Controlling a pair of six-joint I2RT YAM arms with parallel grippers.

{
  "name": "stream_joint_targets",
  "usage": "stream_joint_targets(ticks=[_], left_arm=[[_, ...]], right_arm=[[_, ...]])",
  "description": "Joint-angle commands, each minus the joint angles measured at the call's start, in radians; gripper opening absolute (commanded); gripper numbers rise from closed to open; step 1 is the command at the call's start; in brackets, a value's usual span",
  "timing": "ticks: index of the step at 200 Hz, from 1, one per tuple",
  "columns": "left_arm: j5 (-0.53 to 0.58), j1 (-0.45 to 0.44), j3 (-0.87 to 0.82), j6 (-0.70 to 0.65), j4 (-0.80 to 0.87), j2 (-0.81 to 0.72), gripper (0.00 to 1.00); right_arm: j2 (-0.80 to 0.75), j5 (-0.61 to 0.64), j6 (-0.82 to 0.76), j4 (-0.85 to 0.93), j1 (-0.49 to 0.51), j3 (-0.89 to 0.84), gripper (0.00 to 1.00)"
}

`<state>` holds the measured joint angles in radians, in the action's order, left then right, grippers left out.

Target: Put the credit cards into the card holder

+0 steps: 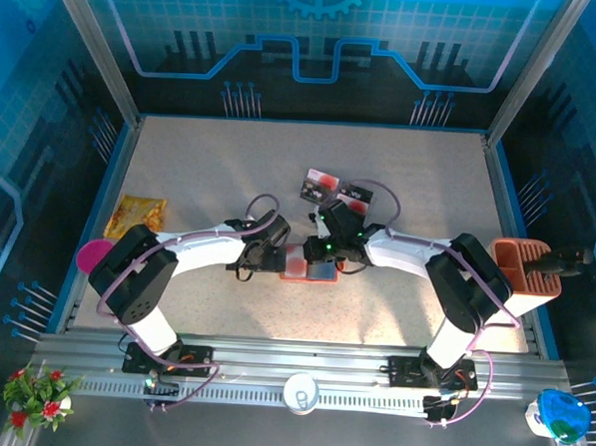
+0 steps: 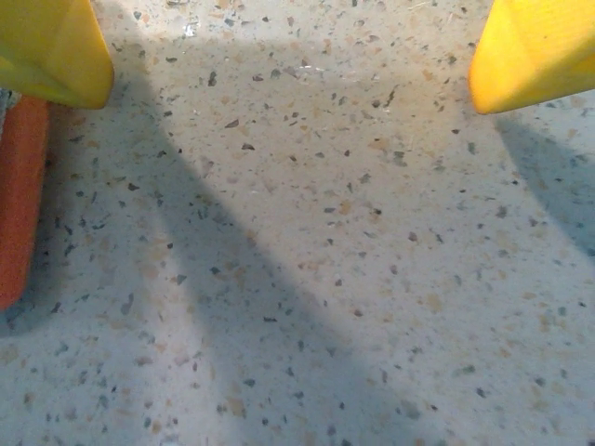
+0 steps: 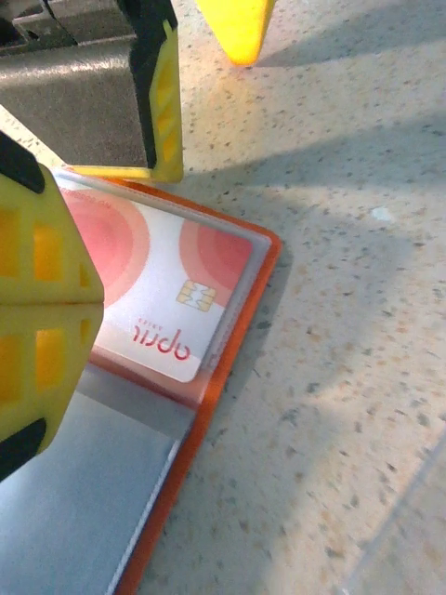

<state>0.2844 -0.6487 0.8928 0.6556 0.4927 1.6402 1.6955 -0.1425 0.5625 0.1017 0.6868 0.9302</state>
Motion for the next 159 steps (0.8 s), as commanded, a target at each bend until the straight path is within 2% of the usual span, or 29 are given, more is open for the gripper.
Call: stream_joint_targets(ticks=[1,159], left_arm=[[0.027,0.021,-0.007,0.021,0.031,-0.037,0.99],[0.013,0.044,0.071,-0.037,0.051,0.112,0.99]], right_arm=[[-0.010,0.026,-0.035,0.052,-0.010,0.019,0.00],[0.108,0.015,-0.040,0.066,0.044,0.062,0.00]])
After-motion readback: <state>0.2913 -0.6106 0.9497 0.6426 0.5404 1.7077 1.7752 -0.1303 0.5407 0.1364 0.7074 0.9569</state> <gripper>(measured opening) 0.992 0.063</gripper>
